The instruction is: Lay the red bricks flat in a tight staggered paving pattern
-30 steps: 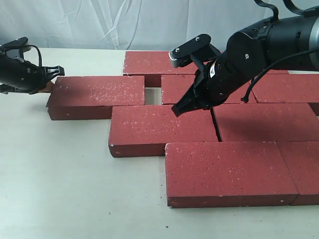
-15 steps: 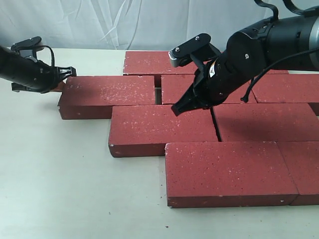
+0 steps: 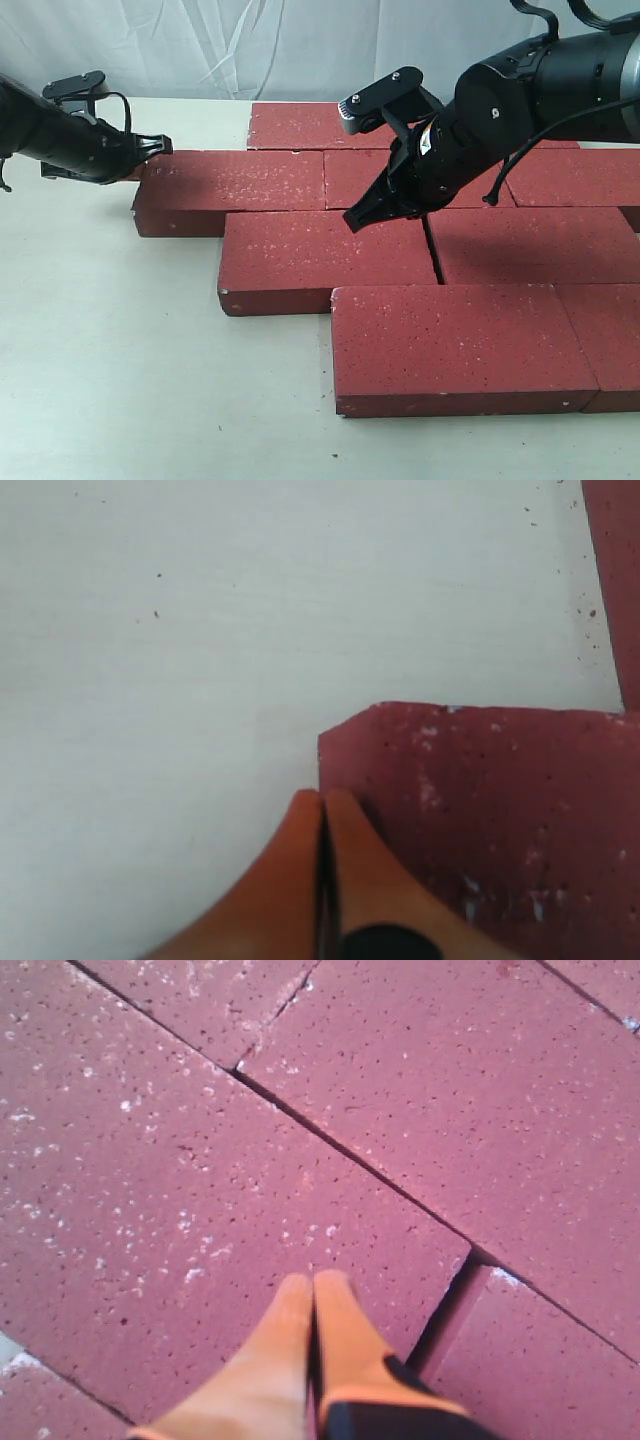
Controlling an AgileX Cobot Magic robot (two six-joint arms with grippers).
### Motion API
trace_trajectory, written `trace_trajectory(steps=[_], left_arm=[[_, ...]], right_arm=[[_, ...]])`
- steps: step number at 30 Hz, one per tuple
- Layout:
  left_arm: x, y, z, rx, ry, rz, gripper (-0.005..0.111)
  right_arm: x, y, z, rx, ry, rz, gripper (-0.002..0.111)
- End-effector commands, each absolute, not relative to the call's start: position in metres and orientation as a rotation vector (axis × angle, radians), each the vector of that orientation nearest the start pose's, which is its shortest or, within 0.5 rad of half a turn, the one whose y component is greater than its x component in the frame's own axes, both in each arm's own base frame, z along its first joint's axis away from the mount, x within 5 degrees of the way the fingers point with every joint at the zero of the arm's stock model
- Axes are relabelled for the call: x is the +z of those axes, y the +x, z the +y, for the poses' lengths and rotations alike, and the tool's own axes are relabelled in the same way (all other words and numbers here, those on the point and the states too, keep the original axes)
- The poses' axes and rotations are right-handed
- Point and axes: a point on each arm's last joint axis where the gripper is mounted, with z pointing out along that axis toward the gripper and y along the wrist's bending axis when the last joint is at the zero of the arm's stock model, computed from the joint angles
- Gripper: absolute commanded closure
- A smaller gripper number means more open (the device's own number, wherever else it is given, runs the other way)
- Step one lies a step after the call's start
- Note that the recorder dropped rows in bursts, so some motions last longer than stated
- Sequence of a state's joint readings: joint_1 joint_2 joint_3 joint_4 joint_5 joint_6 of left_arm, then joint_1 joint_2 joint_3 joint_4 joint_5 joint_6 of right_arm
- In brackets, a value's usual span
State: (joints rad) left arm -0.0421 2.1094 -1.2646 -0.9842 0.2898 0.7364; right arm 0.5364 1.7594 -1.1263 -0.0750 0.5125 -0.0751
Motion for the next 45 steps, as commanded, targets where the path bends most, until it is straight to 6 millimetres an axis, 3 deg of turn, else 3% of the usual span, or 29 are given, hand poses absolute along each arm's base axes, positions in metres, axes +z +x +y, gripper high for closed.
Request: trace_trajectory(steps=[1, 10, 18, 22, 27, 33, 37, 39, 45], left_arm=[[0.120, 0.427, -0.043, -0.388, -0.047, 2.508, 0.107], [0.120, 0.430, -0.036, -0.311, -0.021, 2.485, 0.107], [0.125, 0.427, 0.004, -0.322, -0.093, 2.509, 0.107], [0.153, 0.416, 0.020, -0.386, -0.060, 2.520, 0.107], [0.196, 0.384, 0.022, -0.407, -0.031, 2.485, 0.107], [0.205, 0.333, -0.007, -0.481, -0.023, 2.498, 0.107], [0.193, 0.309, -0.040, -0.525, 0.086, 2.559, 0.107], [0.185, 0.301, -0.058, -0.555, 0.156, 2.595, 0.107], [0.171, 0.296, -0.096, -0.539, 0.292, 2.606, 0.107]], right_arm=[[0.205, 0.312, 0.179, 0.087, -0.855, 2.475, 0.109], [0.205, 0.312, 0.179, 0.086, -0.856, 2.481, 0.109], [0.205, 0.312, 0.179, 0.085, -0.857, 2.483, 0.109], [0.205, 0.309, 0.175, 0.056, -0.878, 2.516, 0.109], [0.221, 0.300, 0.160, -0.086, -0.966, 2.538, 0.109], [0.245, 0.299, 0.116, -0.177, -0.838, 2.612, 0.109], [0.250, 0.296, 0.087, -0.136, -0.664, 2.713, 0.109], [0.247, 0.291, 0.077, -0.124, -0.618, 2.721, 0.109], [0.238, 0.273, 0.073, -0.091, -0.609, 2.679, 0.109]])
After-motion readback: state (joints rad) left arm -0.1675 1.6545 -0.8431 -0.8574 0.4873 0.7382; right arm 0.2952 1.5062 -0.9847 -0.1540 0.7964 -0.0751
